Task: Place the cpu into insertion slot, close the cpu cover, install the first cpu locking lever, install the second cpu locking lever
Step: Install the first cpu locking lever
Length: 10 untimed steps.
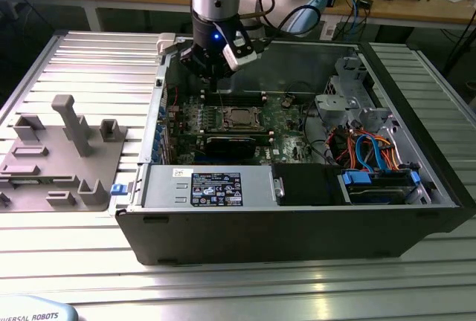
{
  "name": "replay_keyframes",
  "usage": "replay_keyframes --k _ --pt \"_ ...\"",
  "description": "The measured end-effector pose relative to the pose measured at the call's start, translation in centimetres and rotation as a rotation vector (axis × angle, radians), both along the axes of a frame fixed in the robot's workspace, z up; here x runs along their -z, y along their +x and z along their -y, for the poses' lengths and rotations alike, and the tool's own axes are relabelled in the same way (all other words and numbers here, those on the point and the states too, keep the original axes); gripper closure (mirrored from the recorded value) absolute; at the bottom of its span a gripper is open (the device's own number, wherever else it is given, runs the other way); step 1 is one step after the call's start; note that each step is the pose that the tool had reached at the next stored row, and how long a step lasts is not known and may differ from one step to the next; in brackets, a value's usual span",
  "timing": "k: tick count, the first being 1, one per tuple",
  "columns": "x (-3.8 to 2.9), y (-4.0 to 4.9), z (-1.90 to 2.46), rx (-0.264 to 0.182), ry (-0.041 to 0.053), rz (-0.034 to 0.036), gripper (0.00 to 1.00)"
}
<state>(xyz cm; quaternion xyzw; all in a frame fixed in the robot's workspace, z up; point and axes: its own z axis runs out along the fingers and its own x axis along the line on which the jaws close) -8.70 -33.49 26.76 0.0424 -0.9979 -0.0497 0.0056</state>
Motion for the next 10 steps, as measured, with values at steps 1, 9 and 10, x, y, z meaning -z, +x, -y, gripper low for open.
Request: replay_keyframes --k 1,9,10 --pt "0.04 0.00 -0.27 -0.008 0.0000 0.0000 0.89" --pt "0.42 0.04 -1.32 -0.010 0.0041 0.0000 0.89" --pt "0.44 0.12 -1.32 -0.010 0.0042 0.0001 0.89"
